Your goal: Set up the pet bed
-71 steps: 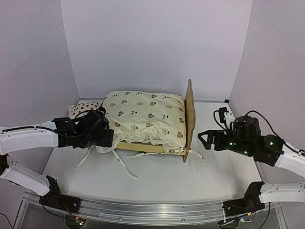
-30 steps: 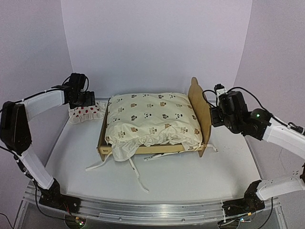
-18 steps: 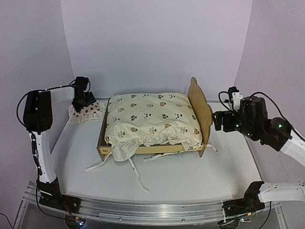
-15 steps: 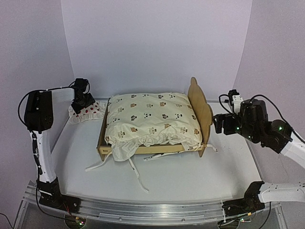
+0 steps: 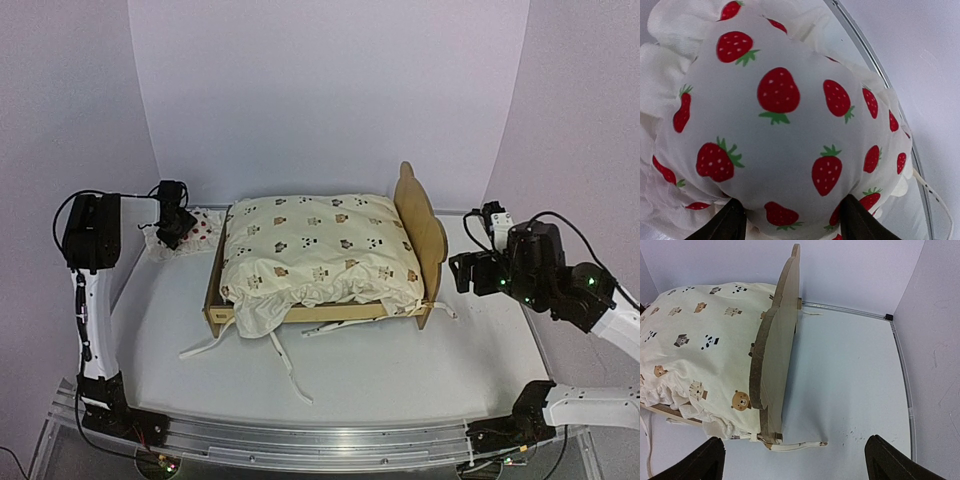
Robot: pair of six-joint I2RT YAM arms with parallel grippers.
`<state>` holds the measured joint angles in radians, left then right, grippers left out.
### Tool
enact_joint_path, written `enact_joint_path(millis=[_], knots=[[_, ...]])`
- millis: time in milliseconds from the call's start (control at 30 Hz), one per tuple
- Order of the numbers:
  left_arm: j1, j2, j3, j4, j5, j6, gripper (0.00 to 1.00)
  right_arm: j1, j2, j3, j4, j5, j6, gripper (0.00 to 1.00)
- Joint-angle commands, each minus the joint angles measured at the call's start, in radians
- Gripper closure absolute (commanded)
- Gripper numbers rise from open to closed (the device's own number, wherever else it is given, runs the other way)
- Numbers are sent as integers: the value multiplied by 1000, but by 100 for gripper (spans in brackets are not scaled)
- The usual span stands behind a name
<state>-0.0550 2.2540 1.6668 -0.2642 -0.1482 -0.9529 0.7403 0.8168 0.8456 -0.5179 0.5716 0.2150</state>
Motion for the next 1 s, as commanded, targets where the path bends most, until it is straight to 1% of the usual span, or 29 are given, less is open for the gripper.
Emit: enact_joint_path(millis=[0,33,67,133,167,200,300,433,500,567,667,700,767,833,900,967], knots=[[17,2,-67,152,45,-37,55,-1,-18,-7,10,-3,11,2],[20,-4,-89,179,60,-28,68,0,-22,-8,10,-3,11,2],[22,-14,-111,201,66,-23,77,-1,-25,-8,10,-4,11,2],[24,-35,-143,230,79,-7,90,-1,-33,-7,10,-8,11,2],[24,-50,-154,234,88,5,95,-1,-36,-6,10,-10,12,2],[24,-68,-164,233,100,26,98,-1,-39,-5,10,-13,14,2],[18,-145,-209,230,137,102,100,-1,-45,-2,10,-23,17,2],[-8,-323,-307,260,184,240,100,-1,-51,7,10,-39,15,2],[-41,-409,-327,238,165,337,100,-1,-55,12,10,-46,12,2],[-81,-484,-322,171,127,404,100,-1,-55,19,12,-62,5,2],[-144,-573,-313,77,15,465,100,0,-51,39,13,-71,-14,2],[-163,-605,-320,68,6,483,100,0,-50,47,12,-65,-24,2],[-192,-666,-334,74,41,535,100,-1,-51,63,13,-79,-44,2],[-216,-712,-339,82,123,599,100,-1,-49,89,12,-136,-58,2],[-238,-732,-339,76,239,646,100,-1,-43,116,13,-244,-64,2],[-275,-744,-339,51,291,680,100,-1,-16,147,13,-354,-52,2]])
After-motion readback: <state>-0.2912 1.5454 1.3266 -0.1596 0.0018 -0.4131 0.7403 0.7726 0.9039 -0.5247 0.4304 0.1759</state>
